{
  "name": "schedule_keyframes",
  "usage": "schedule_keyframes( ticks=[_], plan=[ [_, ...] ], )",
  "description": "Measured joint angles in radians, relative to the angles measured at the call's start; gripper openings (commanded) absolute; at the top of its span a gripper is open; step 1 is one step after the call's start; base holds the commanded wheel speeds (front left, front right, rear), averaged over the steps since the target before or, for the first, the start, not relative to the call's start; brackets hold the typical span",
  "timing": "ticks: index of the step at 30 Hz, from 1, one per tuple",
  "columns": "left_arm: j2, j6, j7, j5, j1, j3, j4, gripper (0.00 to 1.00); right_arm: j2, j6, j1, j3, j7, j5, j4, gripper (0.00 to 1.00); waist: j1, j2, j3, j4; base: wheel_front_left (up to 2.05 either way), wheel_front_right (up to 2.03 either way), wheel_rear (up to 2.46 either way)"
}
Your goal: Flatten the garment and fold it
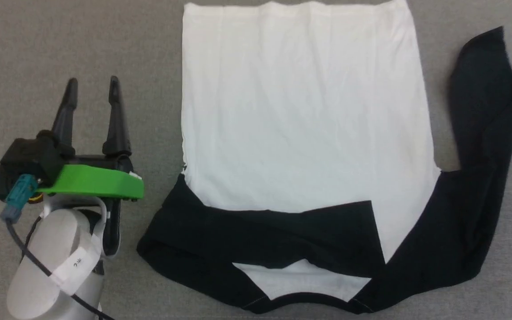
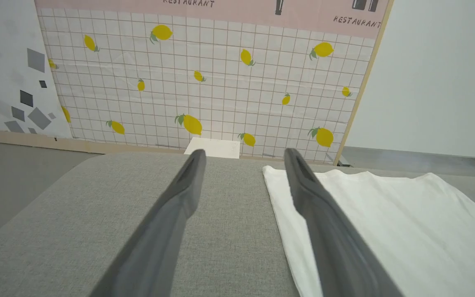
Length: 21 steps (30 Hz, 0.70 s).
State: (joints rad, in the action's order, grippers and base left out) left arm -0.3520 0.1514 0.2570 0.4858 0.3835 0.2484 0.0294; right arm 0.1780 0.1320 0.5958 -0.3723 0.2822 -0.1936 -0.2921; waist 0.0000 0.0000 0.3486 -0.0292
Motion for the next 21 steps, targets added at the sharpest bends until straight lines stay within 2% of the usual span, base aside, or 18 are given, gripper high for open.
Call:
schedule_keyframes(
  ticks=[4,11,17,20,21],
  plan=[
    [0.038,-0.033,0.000,-0.047,-0.008,-0.065,-0.051,1.00,0.058,0.000,0.159,-0.087,0.095,0.034,-0.119,1.00,0.0000,0.0000,0.072,0.016,0.00,0.00,0.00],
    [0.123,-0.098,0.000,-0.109,-0.008,-0.146,-0.107,1.00,0.105,0.000,0.312,-0.207,0.217,0.146,-0.203,1.00,0.0001,0.0000,0.198,0.057,0.00,0.00,0.00],
    [0.172,-0.143,0.000,-0.156,-0.008,-0.203,-0.111,1.00,0.111,0.000,0.336,-0.222,0.314,0.177,-0.209,1.00,0.0002,0.0000,0.282,0.097,0.00,0.00,0.00],
    [0.189,-0.163,0.000,-0.168,-0.008,-0.225,-0.107,1.00,0.133,0.000,0.356,-0.219,0.359,0.181,-0.193,1.00,0.0001,0.0000,0.308,0.116,0.00,0.00,0.00],
    [0.196,-0.170,0.000,-0.175,-0.008,-0.233,-0.105,1.00,0.137,0.000,0.362,-0.220,0.381,0.181,-0.186,0.49,0.0001,0.0000,0.313,0.122,0.00,0.00,0.00]
  ],
)
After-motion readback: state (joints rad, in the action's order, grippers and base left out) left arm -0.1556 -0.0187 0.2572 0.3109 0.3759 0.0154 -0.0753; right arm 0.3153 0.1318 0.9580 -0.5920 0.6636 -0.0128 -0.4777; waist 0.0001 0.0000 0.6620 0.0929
